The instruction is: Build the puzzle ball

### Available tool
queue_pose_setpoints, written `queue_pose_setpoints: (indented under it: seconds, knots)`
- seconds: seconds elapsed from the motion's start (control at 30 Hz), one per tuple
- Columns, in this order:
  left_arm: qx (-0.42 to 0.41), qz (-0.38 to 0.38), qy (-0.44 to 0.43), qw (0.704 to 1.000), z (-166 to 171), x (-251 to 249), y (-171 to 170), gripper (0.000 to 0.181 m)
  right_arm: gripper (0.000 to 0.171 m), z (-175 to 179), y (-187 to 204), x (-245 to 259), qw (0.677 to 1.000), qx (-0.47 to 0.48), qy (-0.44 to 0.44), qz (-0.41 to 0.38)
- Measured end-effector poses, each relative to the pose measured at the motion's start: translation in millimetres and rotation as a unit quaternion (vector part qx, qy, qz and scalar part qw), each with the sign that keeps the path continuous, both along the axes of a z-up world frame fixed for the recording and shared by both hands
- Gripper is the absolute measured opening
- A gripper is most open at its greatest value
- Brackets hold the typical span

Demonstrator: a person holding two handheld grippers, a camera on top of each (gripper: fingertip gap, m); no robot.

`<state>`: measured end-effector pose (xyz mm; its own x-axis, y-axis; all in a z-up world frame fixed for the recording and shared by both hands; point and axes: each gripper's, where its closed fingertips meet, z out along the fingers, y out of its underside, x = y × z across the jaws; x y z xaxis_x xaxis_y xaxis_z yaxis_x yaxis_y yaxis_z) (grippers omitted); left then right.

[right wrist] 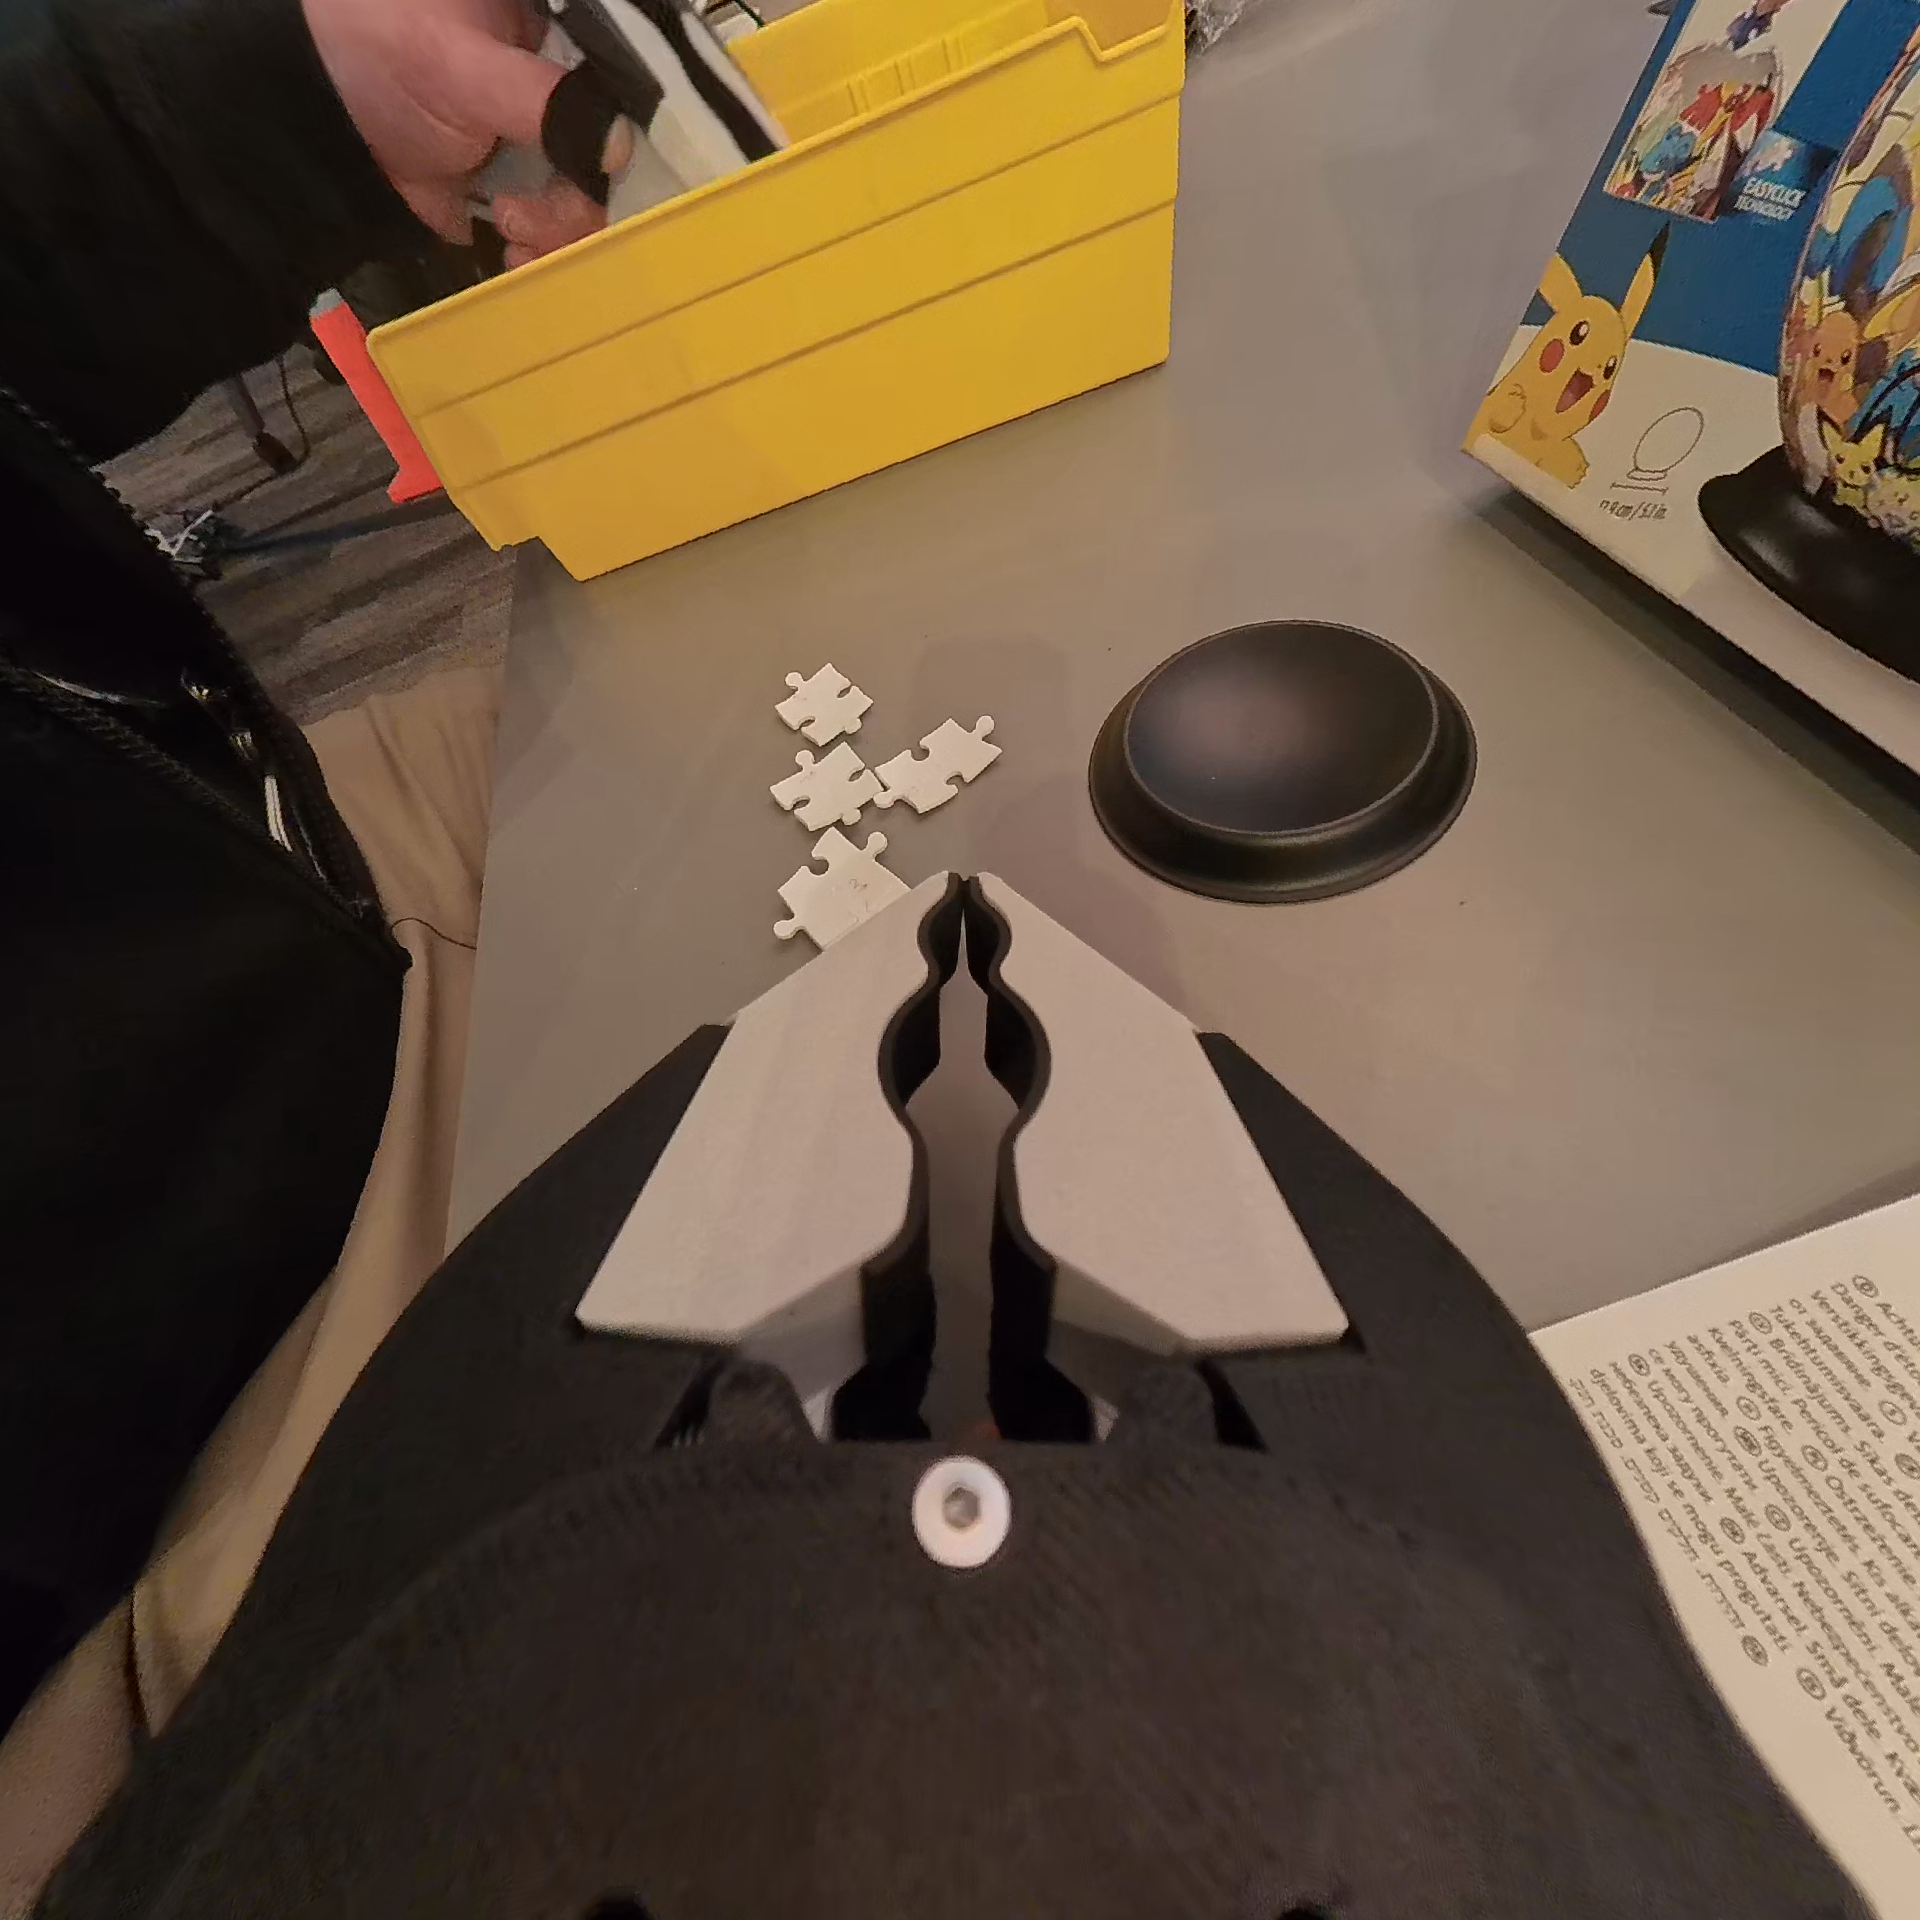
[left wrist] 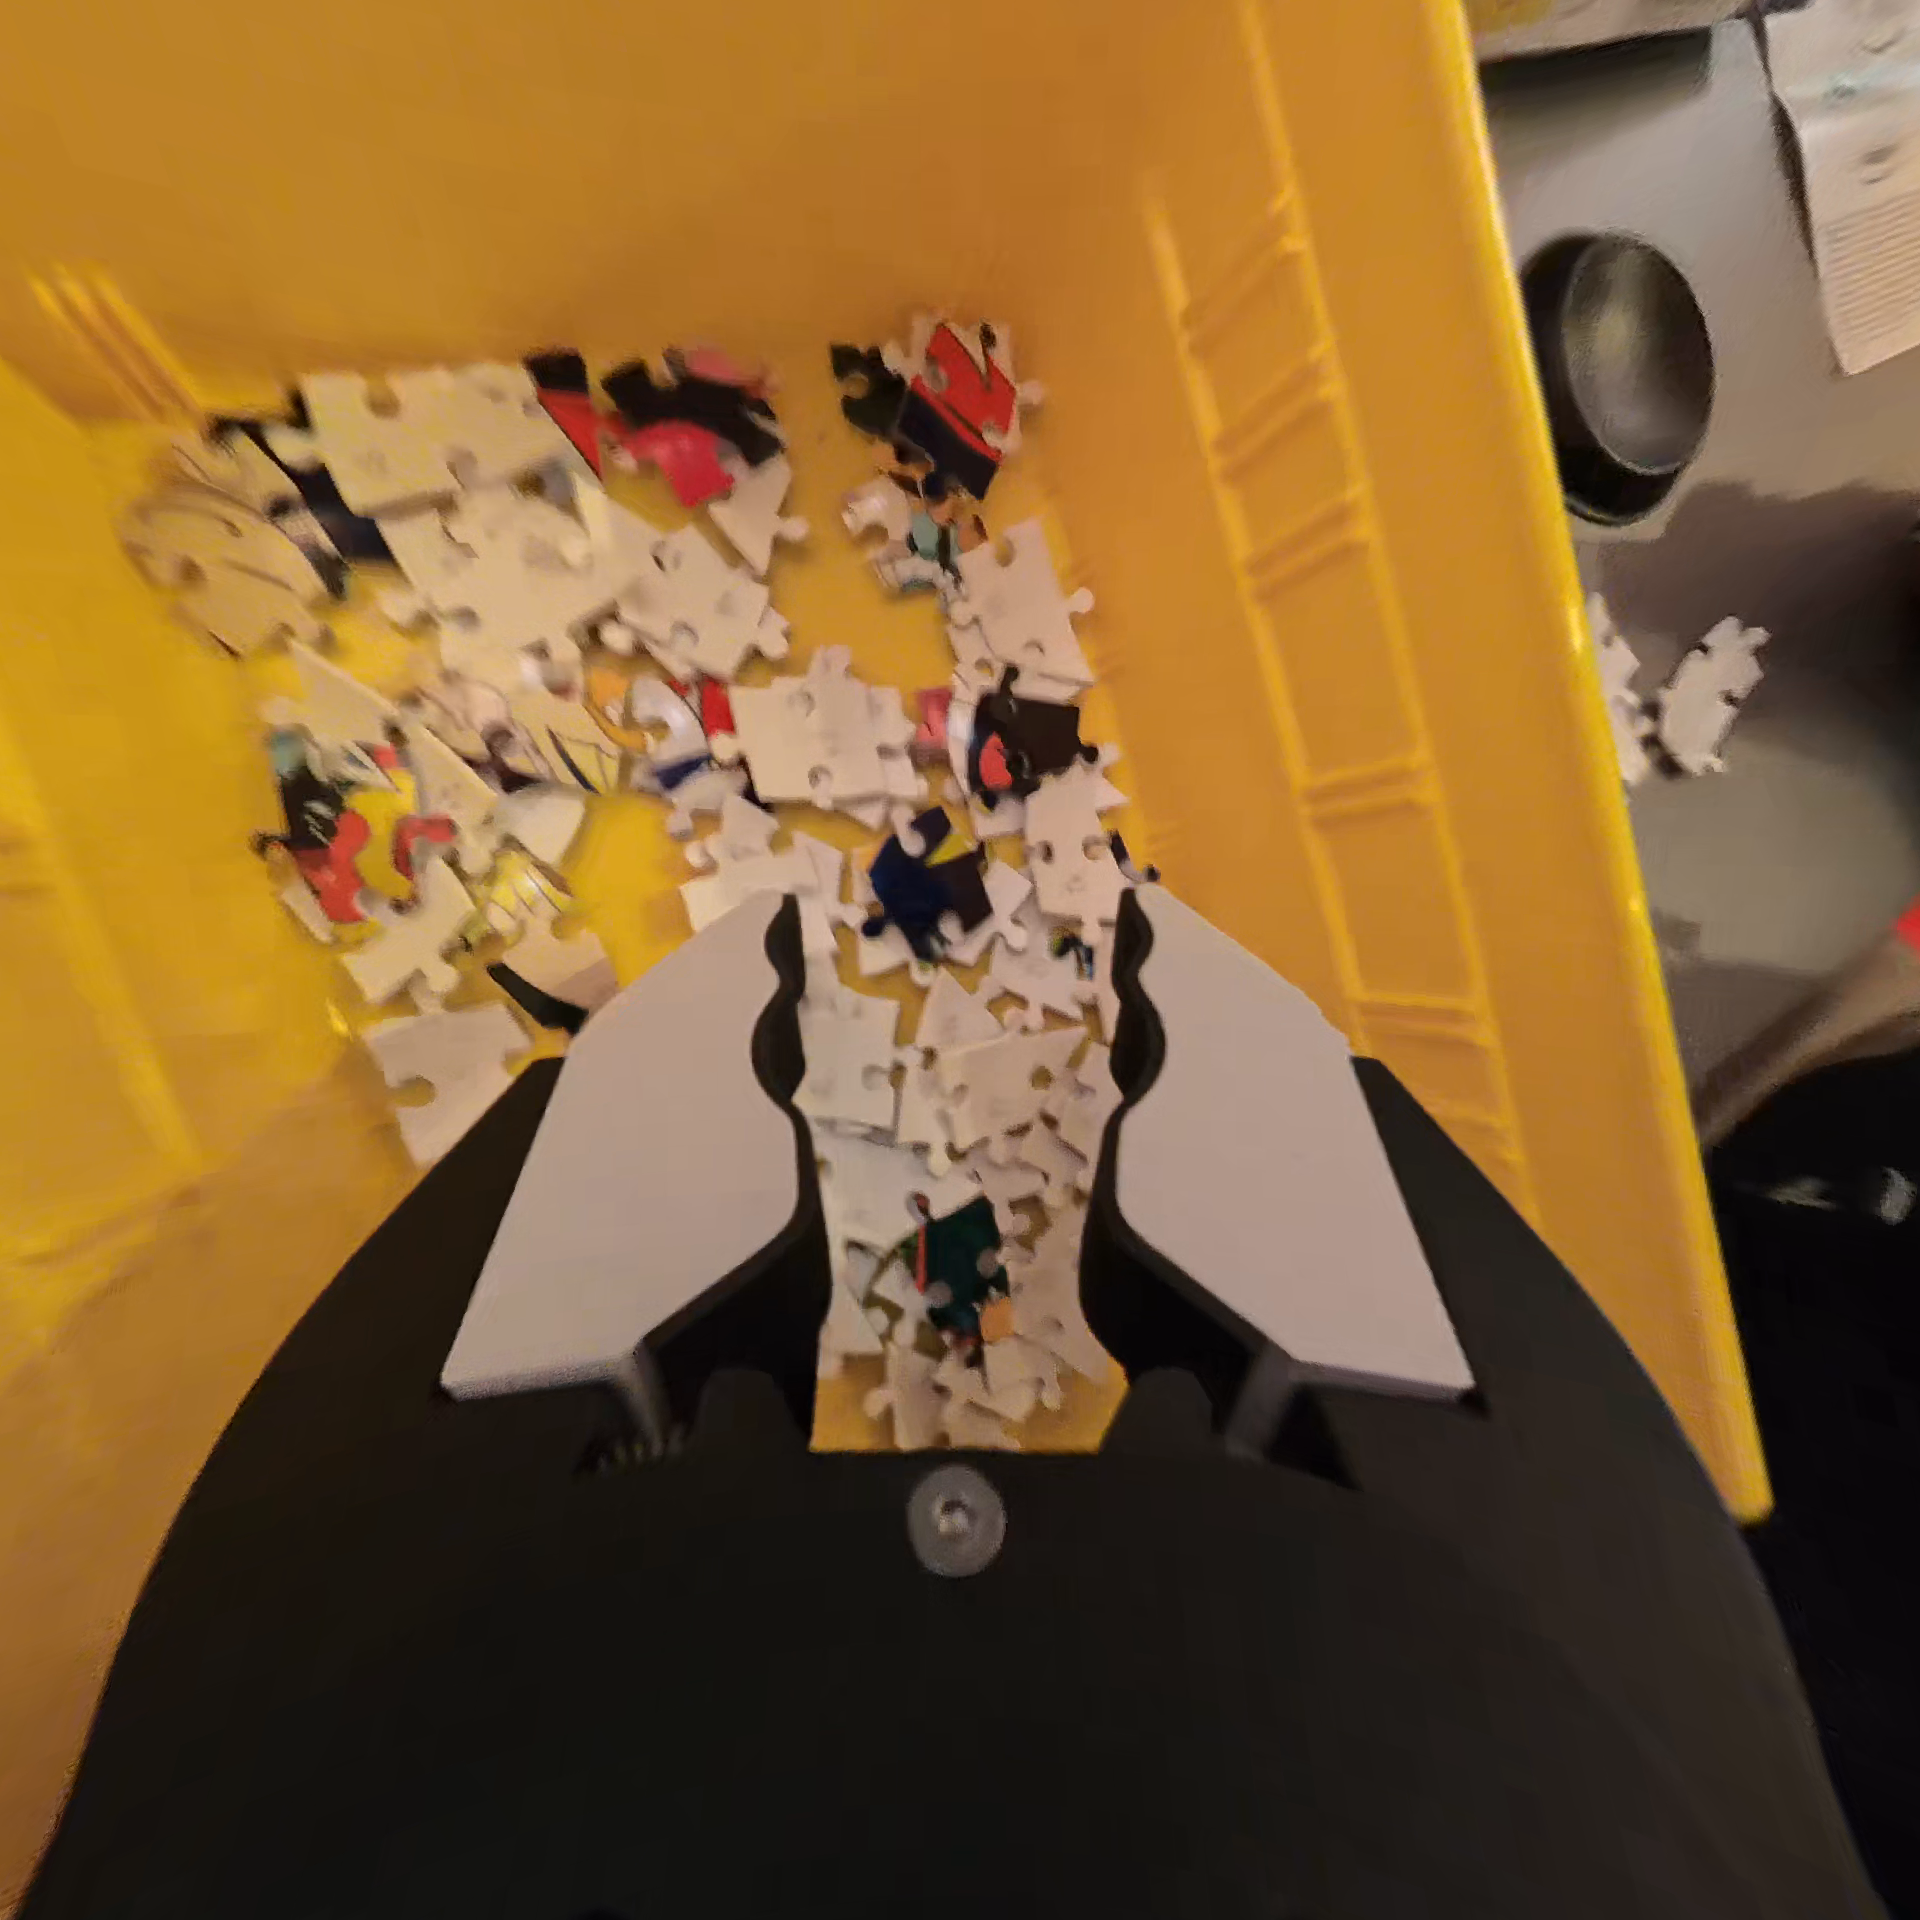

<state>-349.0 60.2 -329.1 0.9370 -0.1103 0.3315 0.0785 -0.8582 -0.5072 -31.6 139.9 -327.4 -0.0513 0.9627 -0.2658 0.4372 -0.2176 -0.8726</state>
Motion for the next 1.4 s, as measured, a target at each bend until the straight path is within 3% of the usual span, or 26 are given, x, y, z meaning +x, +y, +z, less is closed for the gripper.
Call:
queue_pose_setpoints:
  seconds: [0.13, 0.33, 0.43, 0.57, 0.73, 1.0, 1.2, 1.27, 1.4]
  knots:
    - [0.047, -0.013, 0.103, 0.993, 8, -12, 39, 0.047, 0.0, -1, 0, 0, 1.0, 0.0, -0.002, 0.0]
    - [-0.019, -0.064, 0.248, 0.966, -41, -35, 83, 0.052, 0.0, 0, 0, 0, 1.0, 0.002, 0.001, -0.001]
    - [-0.013, -0.064, 0.286, 0.956, -41, -39, 98, 0.046, 0.0, 0, 0, 0, 1.0, 0.0, 0.001, -0.001]
    - [-0.021, -0.068, 0.266, 0.961, -44, -36, 102, 0.029, 0.0, 1, 0, 0, 1.0, -0.003, 0.003, -0.001]
    - [-0.015, -0.069, 0.278, 0.958, -43, -36, 100, 0.022, 0.0, 2, 1, 1, 1.0, -0.003, 0.006, -0.001]
    - [0.034, -0.037, 0.211, 0.976, -23, -36, 99, 0.004, 0.0, 2, 1, 1, 1.0, -0.003, 0.007, -0.001]
    - [0.048, -0.003, 0.074, 0.996, -8, -28, 90, 0.003, 0.0, 2, 1, 1, 1.0, -0.003, 0.006, -0.001]
    - [0.049, 0.008, -0.015, 0.999, 0, -17, 86, 0.003, 0.0, 2, 1, 1, 1.0, -0.003, 0.007, -0.001]
    - [-0.01, 0.015, -0.051, 0.999, -14, -17, 69, 0.003, 0.0, 2, 1, 1, 1.0, -0.004, 0.007, -0.001]
